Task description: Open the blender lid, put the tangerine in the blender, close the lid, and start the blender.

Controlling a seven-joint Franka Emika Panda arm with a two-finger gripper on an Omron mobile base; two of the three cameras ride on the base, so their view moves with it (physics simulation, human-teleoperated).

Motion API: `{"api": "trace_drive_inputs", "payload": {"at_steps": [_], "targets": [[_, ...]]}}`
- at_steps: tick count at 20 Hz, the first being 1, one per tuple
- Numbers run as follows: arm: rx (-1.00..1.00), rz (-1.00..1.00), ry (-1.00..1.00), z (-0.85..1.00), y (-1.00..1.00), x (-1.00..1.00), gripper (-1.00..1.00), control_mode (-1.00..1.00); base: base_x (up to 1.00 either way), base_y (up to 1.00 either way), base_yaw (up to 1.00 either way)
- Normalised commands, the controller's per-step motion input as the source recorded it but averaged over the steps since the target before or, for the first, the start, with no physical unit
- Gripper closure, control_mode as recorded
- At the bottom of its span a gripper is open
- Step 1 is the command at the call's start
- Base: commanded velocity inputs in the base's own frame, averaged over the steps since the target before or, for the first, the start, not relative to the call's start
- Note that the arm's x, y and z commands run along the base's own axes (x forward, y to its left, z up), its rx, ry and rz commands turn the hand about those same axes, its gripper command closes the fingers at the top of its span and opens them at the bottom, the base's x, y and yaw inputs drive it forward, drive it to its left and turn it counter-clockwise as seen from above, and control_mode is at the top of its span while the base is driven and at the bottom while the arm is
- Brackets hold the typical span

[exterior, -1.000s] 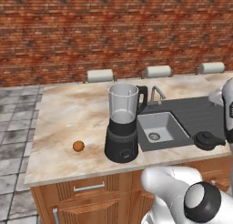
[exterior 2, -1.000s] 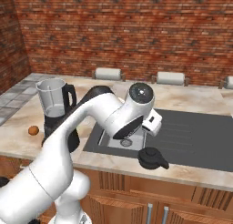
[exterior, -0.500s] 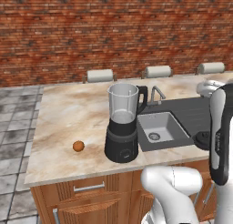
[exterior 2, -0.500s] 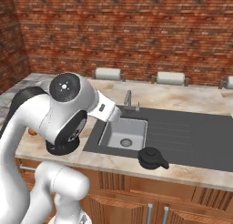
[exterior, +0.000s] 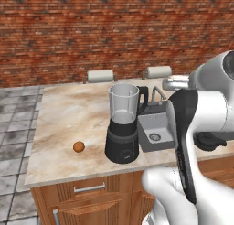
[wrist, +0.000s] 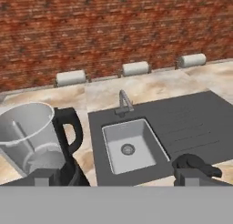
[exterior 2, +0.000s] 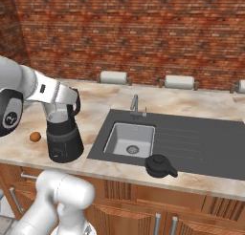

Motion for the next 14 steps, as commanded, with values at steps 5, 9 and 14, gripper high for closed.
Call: {"api": "trace_drive_inputs", "payload": {"at_steps": [5, 9, 14], "targets": [[-0.23, 0.00, 0.06, 0.12, 1.00, -0.07, -1.00, -1.00, 0.00, 0.00, 0.00], [-0.21, 0.00, 0.13, -0.01, 1.00, 0.00, -1.00, -1.00, 0.00, 0.00, 0.00], [-0.15, 0.06, 0.20, -0.24, 1.00, 0.01, -1.00, -1.00, 0.00, 0.00, 0.00]]}}
